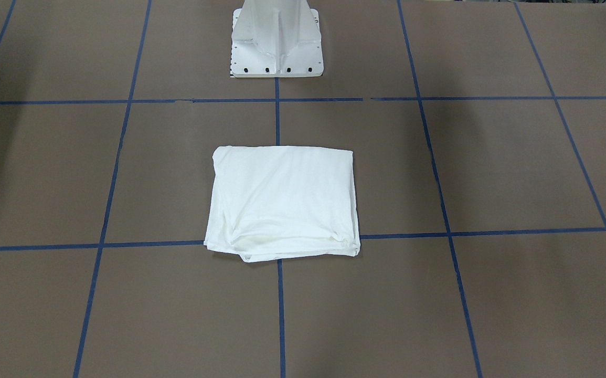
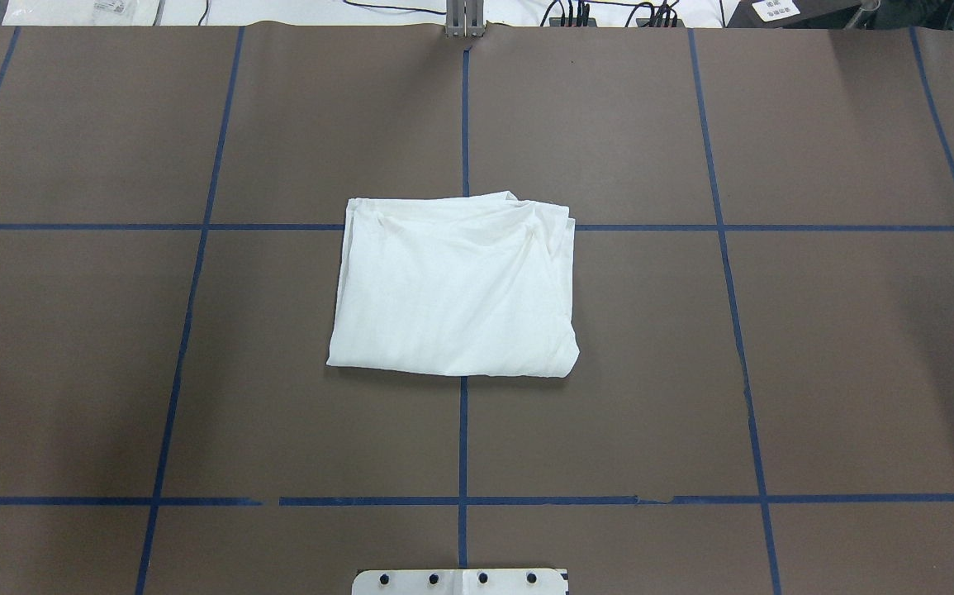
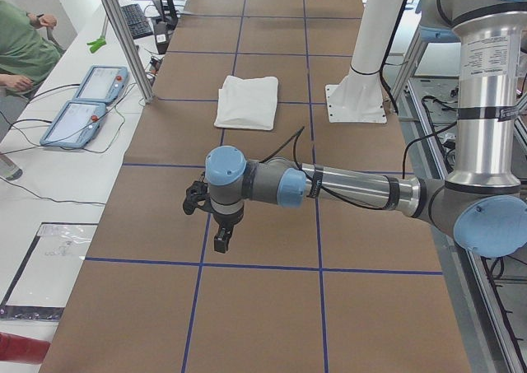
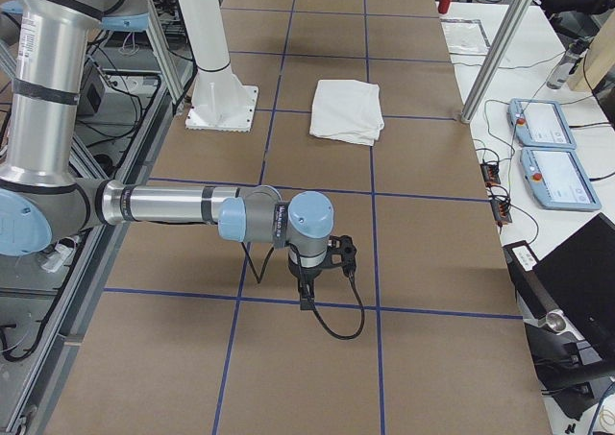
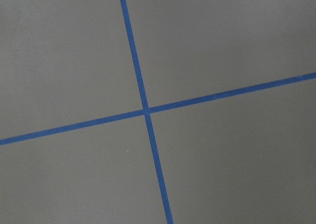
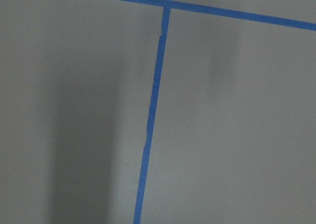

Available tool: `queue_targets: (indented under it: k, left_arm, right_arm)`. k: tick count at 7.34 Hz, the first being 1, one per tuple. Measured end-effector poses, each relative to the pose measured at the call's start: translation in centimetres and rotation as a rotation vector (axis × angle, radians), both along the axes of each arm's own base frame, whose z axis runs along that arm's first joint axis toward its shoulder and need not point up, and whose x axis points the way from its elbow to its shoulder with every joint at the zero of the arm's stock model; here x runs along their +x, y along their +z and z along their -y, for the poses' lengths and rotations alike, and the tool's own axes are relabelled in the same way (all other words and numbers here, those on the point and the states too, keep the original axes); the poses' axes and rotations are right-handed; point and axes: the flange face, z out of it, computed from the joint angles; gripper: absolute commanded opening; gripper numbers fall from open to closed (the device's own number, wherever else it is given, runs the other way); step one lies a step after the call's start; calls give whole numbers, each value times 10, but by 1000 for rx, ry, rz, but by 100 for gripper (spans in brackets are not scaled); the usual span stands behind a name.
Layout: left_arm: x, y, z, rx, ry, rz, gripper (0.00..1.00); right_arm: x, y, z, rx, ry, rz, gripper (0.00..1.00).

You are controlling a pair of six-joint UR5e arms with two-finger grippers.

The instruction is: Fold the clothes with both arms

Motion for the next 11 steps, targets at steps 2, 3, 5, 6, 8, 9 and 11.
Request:
queue_targets:
  k: [2,3,5,6,8,9,11]
  left_arm:
    - [-1,9,-7,-24,-3,0,100]
    - [-1,14,-14,-38,-5,1,100]
    - [-1,26,-31,-68,-4,2,100]
    - [-1,35,-42,-85,-2,1,100]
    - [-2,37,-51,-85,2,7,100]
    - [-2,33,-52,-74,3,11,100]
    - [-2,24,-52,-56,1,13,100]
  right_arm:
    - [0,0,1,9,-1,-1,100]
    - [0,0,0,10,-2,-1,100]
    - [0,2,0,7,-2,-1,100]
    - [0,3,-1,4,-2,-1,100]
    - [0,6,-1,-2,-2,-1,100]
    - [0,6,-1,-3,-2,-2,100]
    - [0,7,-1,-3,-1,-2,100]
